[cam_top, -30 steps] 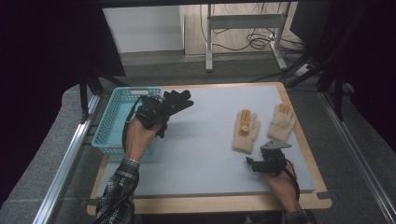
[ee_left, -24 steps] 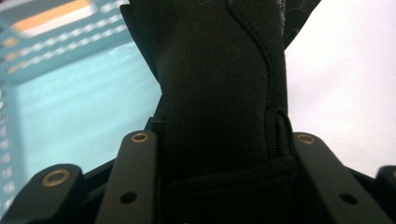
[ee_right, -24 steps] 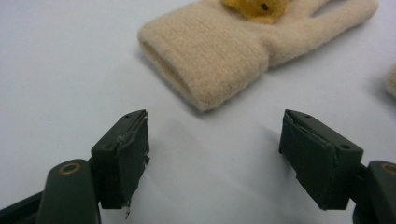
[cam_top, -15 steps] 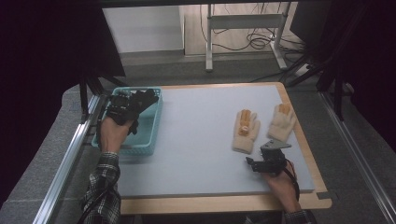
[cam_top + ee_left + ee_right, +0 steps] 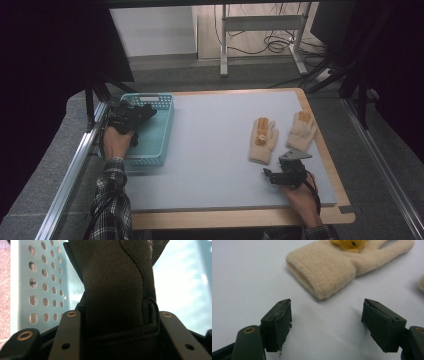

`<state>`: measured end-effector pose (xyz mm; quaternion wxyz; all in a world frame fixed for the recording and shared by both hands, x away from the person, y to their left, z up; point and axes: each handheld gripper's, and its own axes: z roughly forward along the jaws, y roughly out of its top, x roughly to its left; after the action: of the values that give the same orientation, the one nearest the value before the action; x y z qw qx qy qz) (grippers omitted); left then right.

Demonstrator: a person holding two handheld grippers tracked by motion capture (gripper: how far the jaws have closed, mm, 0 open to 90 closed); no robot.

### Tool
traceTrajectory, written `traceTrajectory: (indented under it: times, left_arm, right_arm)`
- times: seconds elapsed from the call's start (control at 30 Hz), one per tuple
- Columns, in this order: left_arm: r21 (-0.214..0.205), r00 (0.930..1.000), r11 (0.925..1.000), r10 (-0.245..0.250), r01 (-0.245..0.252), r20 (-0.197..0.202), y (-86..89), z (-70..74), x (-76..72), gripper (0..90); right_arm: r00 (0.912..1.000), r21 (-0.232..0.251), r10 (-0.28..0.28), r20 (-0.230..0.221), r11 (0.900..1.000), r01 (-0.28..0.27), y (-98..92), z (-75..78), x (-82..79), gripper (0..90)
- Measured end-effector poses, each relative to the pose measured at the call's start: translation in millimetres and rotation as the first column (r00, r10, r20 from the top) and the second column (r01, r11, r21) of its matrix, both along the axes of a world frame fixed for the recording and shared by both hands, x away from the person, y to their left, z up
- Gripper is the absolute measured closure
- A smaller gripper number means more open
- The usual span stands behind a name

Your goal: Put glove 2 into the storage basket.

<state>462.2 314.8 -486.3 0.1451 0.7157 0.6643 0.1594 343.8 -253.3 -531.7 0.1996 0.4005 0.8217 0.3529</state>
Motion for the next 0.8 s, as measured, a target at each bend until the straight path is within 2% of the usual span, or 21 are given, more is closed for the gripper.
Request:
traceTrajectory:
  times: [0.1, 0.3, 0.37, 0.47, 0.57, 0.67, 0.7, 0.8]
  left_arm:
    - [0.038, 0.9992, 0.9991, 0.019, -0.017, -0.035, 2.9, -6.4, 4.2, 56.8]
    - [0.079, 0.9978, 0.9966, 0.027, -0.022, -0.061, 9.3, -16.7, 7.9, 52.9]
    - [0.096, 0.9979, 0.9954, 0.012, -0.006, -0.064, 7.9, -17.6, 7.6, 47.4]
    - [0.104, 0.9977, 0.9941, -0.026, 0.032, -0.063, 4.7, -15.3, 7.3, 27.4]
    - [0.084, 0.9971, 0.9951, -0.048, 0.052, -0.059, 3.7, -8.6, 5.9, 16.4]
    - [0.082, 0.9965, 0.9942, -0.067, 0.071, -0.049, 2.6, 1.6, 2.9, 7.0]
    - [0.073, 0.9968, 0.9948, -0.067, 0.070, -0.043, 2.8, 4.3, 2.0, 7.0]
    - [0.013, 0.9971, 0.9970, -0.076, 0.076, -0.001, 5.1, 15.8, -2.7, 5.0]
  right_arm:
    - [1.0000, 0.000, 0.000, 0.000, 1.0000, 0.000, 0.0, 0.0, 0.0, 23.7]
    - [1.0000, 0.001, 0.000, -0.001, 1.0000, 0.000, 0.0, 0.1, 0.0, 23.7]
    - [1.0000, 0.000, 0.001, 0.000, 1.0000, -0.001, 0.0, 0.0, 0.0, 23.7]
    - [1.0000, -0.001, 0.001, 0.000, 1.0000, -0.001, 0.1, 0.0, 0.0, 23.6]
    - [1.0000, -0.001, 0.001, 0.001, 1.0000, -0.001, 0.1, 0.0, 0.0, 23.7]
    - [1.0000, 0.000, 0.000, 0.000, 1.0000, 0.000, 0.1, 0.0, -0.1, 23.7]
    - [1.0000, 0.000, 0.000, 0.000, 1.0000, 0.000, 0.1, 0.0, -0.1, 23.7]
    - [1.0000, -0.001, 0.001, 0.001, 1.0000, -0.001, 0.1, 0.0, -0.1, 23.6]
